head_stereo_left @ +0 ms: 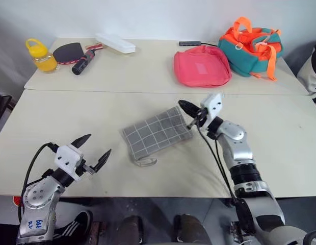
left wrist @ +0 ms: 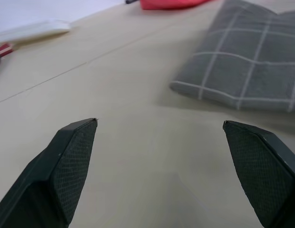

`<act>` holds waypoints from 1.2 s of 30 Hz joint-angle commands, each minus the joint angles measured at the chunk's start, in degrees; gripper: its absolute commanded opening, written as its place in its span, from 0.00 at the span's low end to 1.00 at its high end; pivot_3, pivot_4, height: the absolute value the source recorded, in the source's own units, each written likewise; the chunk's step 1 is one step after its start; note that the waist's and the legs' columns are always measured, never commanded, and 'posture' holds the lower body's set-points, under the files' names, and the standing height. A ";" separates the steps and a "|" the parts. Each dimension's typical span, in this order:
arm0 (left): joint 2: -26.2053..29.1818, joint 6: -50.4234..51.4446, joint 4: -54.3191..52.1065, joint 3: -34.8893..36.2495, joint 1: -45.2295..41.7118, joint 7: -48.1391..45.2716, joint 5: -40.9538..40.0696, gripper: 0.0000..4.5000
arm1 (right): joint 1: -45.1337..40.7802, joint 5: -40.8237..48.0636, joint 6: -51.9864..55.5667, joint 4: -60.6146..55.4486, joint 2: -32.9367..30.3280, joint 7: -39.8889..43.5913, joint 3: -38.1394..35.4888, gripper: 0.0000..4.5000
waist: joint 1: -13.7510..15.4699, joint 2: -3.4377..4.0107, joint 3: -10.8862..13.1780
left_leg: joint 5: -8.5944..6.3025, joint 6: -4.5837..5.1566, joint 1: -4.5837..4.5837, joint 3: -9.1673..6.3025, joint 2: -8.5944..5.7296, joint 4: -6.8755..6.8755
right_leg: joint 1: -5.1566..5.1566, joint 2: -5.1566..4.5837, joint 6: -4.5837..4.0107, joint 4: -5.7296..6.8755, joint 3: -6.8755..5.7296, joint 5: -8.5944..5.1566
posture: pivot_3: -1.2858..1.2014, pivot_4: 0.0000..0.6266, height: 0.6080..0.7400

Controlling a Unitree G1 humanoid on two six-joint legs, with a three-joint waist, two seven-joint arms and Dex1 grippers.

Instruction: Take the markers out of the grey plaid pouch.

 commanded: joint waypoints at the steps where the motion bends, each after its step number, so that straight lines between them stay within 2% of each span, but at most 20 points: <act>1: 1.34 -4.29 0.29 -1.33 -0.47 -0.86 2.65 1.00 | -0.64 -5.74 -0.52 1.51 -0.03 -3.87 3.25 0.00 | -0.02 0.00 0.00 | 0.00 0.00 -0.01 0.00 -0.01 -0.01 | -0.01 -0.01 0.00 0.00 0.00 0.00 | 0.52 0.24 1.00; 6: 3.02 -9.62 3.20 -4.12 -2.83 -1.14 6.87 1.00 | -3.69 -11.94 -0.34 10.04 -0.94 -10.44 5.06 0.00 | -0.16 0.01 0.00 | 0.01 -0.01 0.00 0.00 -0.01 -0.01 | -0.02 -0.01 0.00 0.01 -0.05 0.00 | 0.52 0.24 1.00; 10: 4.23 -16.12 8.58 -8.03 -8.18 -0.93 12.29 1.00 | -4.44 -14.06 -1.68 13.57 -1.67 -8.91 6.84 0.00 | -0.17 0.01 0.00 | 0.04 -0.01 0.01 0.00 -0.01 -0.01 | -0.01 0.01 -0.01 0.04 -0.09 0.00 | 0.52 0.24 1.00; 19: 2.38 -22.02 16.08 -15.54 -17.69 -2.12 13.77 1.00 | -3.53 -13.03 -1.18 12.77 -2.04 -8.96 5.96 0.00 | -0.19 0.01 -0.01 | 0.05 -0.01 0.02 0.00 -0.01 -0.02 | -0.01 -0.01 -0.01 0.14 -0.21 0.01 | 0.52 0.24 1.00; 22: 2.37 -21.43 16.70 -17.15 -18.33 -4.78 11.65 0.87 | -2.79 -13.02 -1.00 11.91 -2.33 -9.22 5.77 0.00 | -0.14 0.00 -0.01 | 0.05 -0.01 0.02 -0.01 -0.02 0.01 | 0.00 0.00 -0.01 0.15 -0.24 0.01 | 0.52 0.24 1.00; 34: 2.53 -22.07 17.73 -16.97 -18.83 -4.22 12.06 0.01 | -1.19 -12.27 0.24 8.87 -2.68 -9.09 5.39 0.00 | 0.08 0.00 -0.01 | 0.07 0.01 0.01 -0.11 -0.02 0.06 | 0.05 -0.02 -0.01 0.17 -0.33 0.01 | 0.52 0.24 1.00; 36: 2.55 -22.16 17.82 -16.88 -18.92 -4.07 12.10 0.01 | -1.18 -12.26 0.32 8.78 -2.65 -9.01 5.45 0.00 | 0.06 0.00 -0.01 | 0.07 0.01 0.01 -0.10 -0.03 0.06 | 0.05 -0.01 -0.01 0.16 -0.33 0.01 | 0.52 0.24 1.00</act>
